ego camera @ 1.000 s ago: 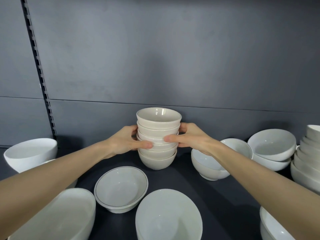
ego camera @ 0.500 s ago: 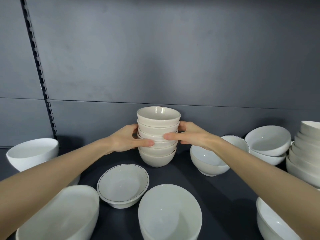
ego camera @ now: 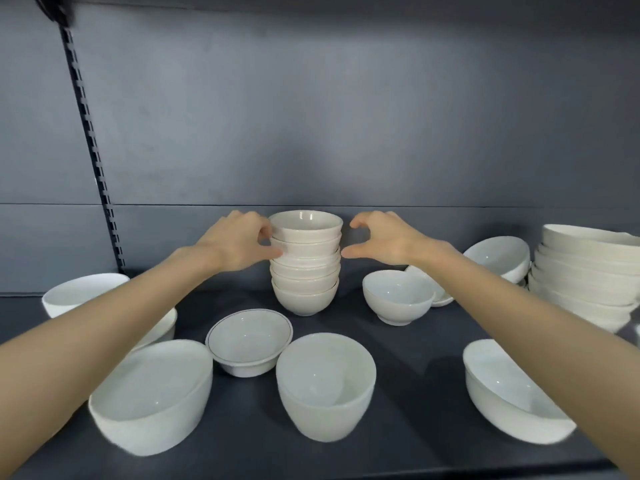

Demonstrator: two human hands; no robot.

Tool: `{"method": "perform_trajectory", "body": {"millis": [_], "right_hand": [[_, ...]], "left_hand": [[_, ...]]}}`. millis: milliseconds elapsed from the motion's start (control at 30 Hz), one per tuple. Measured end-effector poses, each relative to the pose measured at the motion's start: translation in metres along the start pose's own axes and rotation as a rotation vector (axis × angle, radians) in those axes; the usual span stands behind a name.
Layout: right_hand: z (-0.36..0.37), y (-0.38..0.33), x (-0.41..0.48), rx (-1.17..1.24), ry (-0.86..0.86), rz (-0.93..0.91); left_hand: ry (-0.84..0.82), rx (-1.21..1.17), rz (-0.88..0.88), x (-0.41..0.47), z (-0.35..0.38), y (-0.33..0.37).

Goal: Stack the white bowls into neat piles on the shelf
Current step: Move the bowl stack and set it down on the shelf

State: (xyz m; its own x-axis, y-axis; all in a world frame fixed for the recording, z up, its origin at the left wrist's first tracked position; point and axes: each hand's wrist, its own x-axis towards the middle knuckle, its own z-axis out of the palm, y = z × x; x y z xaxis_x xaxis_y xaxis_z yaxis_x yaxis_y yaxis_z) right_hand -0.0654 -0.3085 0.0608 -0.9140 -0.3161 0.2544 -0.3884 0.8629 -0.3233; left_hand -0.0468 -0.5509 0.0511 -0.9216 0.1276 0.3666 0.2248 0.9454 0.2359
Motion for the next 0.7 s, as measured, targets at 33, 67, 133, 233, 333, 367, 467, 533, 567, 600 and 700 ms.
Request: {"method": "perform_trajectory", "body": {"millis": [33,67,133,233,333,367,467,533,567,600,700], "right_hand": [[-0.007,-0.002,-0.006,-0.028,0.027,-0.007],[-0.015,-0.004,-0.013,-0.061,0.056,-0.013],[-0.030,-0.007,-0.028,-0.133,0.120,-0.040],[-0.050,-0.008,-0.054,-0.182,0.192,-0.070],[-0.064,-0.004,-0.082,-0.194,0.230,-0.095],[-0.068,-0.001,-0.094,-0.196,0.238,-0.105],[-0.074,0.011,-0.132,-0.167,0.234,-0.144],[-0.069,0.019,-0.158,-0.136,0.214,-0.176],[-0.064,0.022,-0.170,-0.119,0.196,-0.194],[-0.058,0.025,-0.183,-0.099,0.177,-0.209],[-0.039,0.031,-0.213,-0.046,0.127,-0.256]], "left_hand": [[0.022,0.010,0.023,-0.003,-0.006,0.006],[0.044,0.015,0.043,-0.007,-0.012,0.012],[0.087,0.038,0.088,-0.017,-0.023,0.029],[0.120,0.099,0.146,-0.033,-0.036,0.057],[0.160,0.148,0.183,-0.055,-0.044,0.087],[0.179,0.150,0.189,-0.065,-0.045,0.099],[0.229,0.133,0.166,-0.101,-0.042,0.128],[0.264,0.104,0.128,-0.128,-0.033,0.143],[0.278,0.087,0.112,-0.142,-0.026,0.149],[0.293,0.067,0.100,-0.156,-0.019,0.155],[0.302,0.005,0.064,-0.195,0.002,0.164]]}}
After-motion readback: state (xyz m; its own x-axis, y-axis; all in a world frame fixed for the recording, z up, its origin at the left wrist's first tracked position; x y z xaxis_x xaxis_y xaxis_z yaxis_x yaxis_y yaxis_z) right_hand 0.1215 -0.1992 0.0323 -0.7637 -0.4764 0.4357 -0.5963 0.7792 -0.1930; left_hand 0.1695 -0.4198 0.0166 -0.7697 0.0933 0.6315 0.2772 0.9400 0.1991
